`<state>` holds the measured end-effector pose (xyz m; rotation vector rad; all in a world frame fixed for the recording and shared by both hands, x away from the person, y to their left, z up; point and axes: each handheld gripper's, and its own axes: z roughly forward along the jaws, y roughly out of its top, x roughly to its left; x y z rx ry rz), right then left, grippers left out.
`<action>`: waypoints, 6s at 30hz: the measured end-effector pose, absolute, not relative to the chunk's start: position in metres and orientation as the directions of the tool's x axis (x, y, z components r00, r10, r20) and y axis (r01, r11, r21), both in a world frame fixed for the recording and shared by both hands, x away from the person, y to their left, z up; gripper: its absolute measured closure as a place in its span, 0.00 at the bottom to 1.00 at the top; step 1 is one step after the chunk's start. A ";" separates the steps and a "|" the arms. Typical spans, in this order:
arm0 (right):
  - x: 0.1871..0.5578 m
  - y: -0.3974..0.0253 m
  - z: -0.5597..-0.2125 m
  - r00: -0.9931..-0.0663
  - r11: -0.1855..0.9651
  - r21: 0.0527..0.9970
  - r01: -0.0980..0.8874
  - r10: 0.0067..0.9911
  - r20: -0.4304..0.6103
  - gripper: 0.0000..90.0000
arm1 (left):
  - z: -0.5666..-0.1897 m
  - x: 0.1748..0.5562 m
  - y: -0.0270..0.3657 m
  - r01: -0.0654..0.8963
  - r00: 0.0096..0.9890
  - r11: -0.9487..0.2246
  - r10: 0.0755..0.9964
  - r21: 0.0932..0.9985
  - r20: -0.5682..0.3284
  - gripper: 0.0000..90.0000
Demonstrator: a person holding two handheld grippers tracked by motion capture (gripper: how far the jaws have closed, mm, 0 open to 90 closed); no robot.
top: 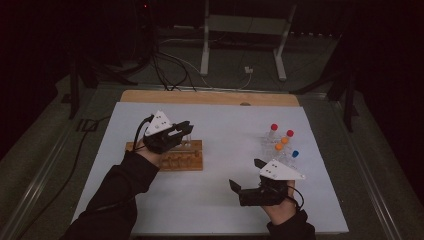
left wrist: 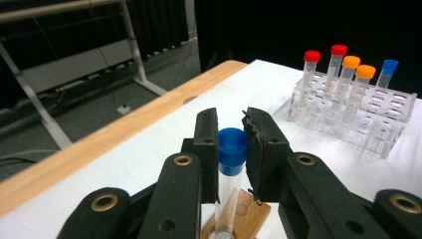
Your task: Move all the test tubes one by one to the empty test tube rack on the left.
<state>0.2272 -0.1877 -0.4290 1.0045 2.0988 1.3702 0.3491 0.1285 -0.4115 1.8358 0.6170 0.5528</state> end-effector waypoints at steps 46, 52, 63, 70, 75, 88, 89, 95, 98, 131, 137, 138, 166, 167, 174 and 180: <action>0.227 -0.206 -0.411 -0.681 0.239 0.939 0.248 0.733 -0.007 0.00 | -0.457 0.350 0.132 0.244 0.754 -0.276 0.657 0.930 -0.003 0.54; 0.230 -0.224 -0.399 -0.633 0.206 0.952 0.228 0.774 -0.016 0.00 | -0.443 0.341 0.139 0.234 0.763 -0.239 0.646 0.942 -0.026 0.27; 0.243 -0.270 -0.387 -0.500 0.148 0.959 0.244 0.866 -0.006 0.00 | -0.435 0.317 0.150 0.225 0.789 -0.232 0.613 0.946 -0.037 0.02; 0.254 -0.287 -0.401 -0.401 0.127 0.946 0.299 0.916 0.004 0.00 | -0.439 0.303 0.158 0.238 0.790 -0.257 0.612 0.937 -0.033 0.02; 0.263 -0.300 -0.416 -0.345 0.120 0.933 0.340 0.939 0.005 0.02 | -0.440 0.300 0.164 0.242 0.785 -0.250 0.618 0.938 -0.038 0.02; 0.267 -0.318 -0.449 -0.274 0.117 0.864 0.490 0.961 0.026 0.23 | -0.438 0.299 0.169 0.241 0.782 -0.236 0.621 0.941 -0.045 0.02; 0.269 -0.317 -0.451 -0.275 0.122 0.854 0.506 0.961 0.025 0.28 | -0.438 0.299 0.169 0.243 0.782 -0.236 0.622 0.941 -0.046 0.02; 0.273 -0.316 -0.459 -0.263 0.118 0.823 0.555 0.964 0.039 0.52 | -0.438 0.299 0.170 0.244 0.780 -0.232 0.624 0.942 -0.048 0.02; 0.276 -0.317 -0.461 -0.243 0.113 0.811 0.574 0.969 0.037 0.61 | -0.439 0.299 0.170 0.245 0.780 -0.231 0.624 0.942 -0.050 0.02; 0.273 -0.318 -0.434 -0.222 0.120 0.864 0.490 0.975 -0.010 0.85 | -0.440 0.300 0.169 0.250 0.793 -0.250 0.608 0.935 -0.050 0.02; 0.263 -0.314 -0.421 -0.223 0.148 0.883 0.445 0.973 -0.051 0.85 | -0.439 0.300 0.167 0.250 0.797 -0.251 0.602 0.935 -0.052 0.02; 0.262 -0.313 -0.420 -0.223 0.154 0.886 0.437 0.973 -0.060 0.85 | -0.439 0.299 0.167 0.248 0.799 -0.255 0.599 0.935 -0.049 0.02; 0.249 -0.230 -0.425 -0.517 0.285 0.865 0.412 0.855 -0.036 0.85 | -0.433 0.289 0.153 0.216 0.848 -0.295 0.530 0.931 -0.029 0.02; 0.249 -0.227 -0.426 -0.524 0.290 0.864 0.413 0.851 -0.035 0.85 | -0.432 0.289 0.151 0.213 0.851 -0.297 0.525 0.931 -0.027 0.02; 0.249 -0.210 -0.432 -0.575 0.323 0.851 0.414 0.818 -0.031 0.85 | -0.429 0.283 0.142 0.203 0.874 -0.310 0.486 0.929 -0.029 0.02; 0.245 -0.193 -0.436 -0.618 0.346 0.846 0.405 0.786 -0.026 0.85 | -0.424 0.277 0.132 0.188 0.893 -0.309 0.450 0.932 -0.031 0.03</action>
